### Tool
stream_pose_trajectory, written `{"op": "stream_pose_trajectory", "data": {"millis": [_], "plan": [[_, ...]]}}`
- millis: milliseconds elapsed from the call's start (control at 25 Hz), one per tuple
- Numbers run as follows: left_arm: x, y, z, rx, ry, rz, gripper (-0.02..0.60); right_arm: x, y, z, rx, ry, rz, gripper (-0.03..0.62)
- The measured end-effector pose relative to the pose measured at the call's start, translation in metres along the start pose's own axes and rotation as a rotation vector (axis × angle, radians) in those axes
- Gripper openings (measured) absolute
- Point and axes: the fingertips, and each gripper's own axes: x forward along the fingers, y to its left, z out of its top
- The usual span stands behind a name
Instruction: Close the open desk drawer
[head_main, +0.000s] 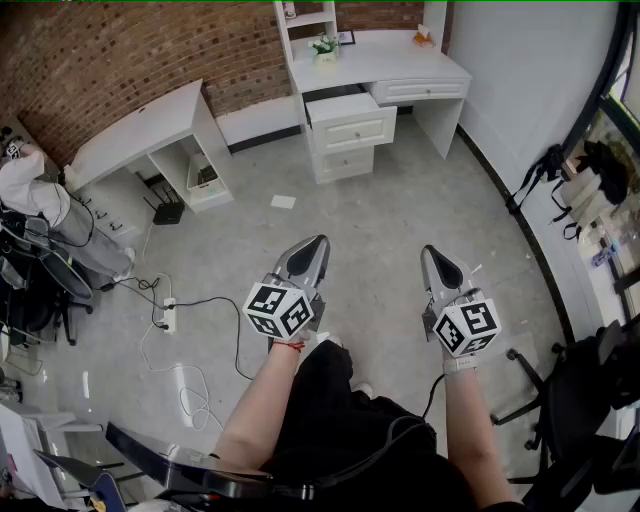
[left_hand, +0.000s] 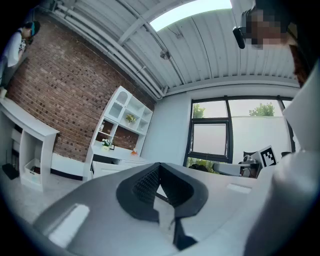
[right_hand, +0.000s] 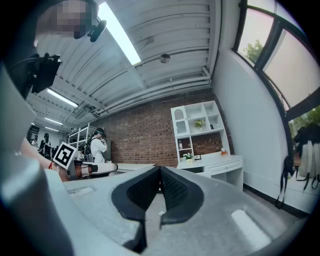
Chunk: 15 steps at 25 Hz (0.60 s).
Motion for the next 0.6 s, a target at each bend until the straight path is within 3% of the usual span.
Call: {"op": "stream_pose_trajectory", "data": {"millis": [240,600], "plan": [[0.017,0.012,-0.008,-0.012,0.023,0.001,0.002,0.016,-0.015,-0.004,0.001,0.006,-0.014,0.000],[0.086,0.041,-0.015,-0.016,0.055,-0.028,0.002,0.070,-0.057,-0.010,0.015,0.022,-0.032,0.000]]}}
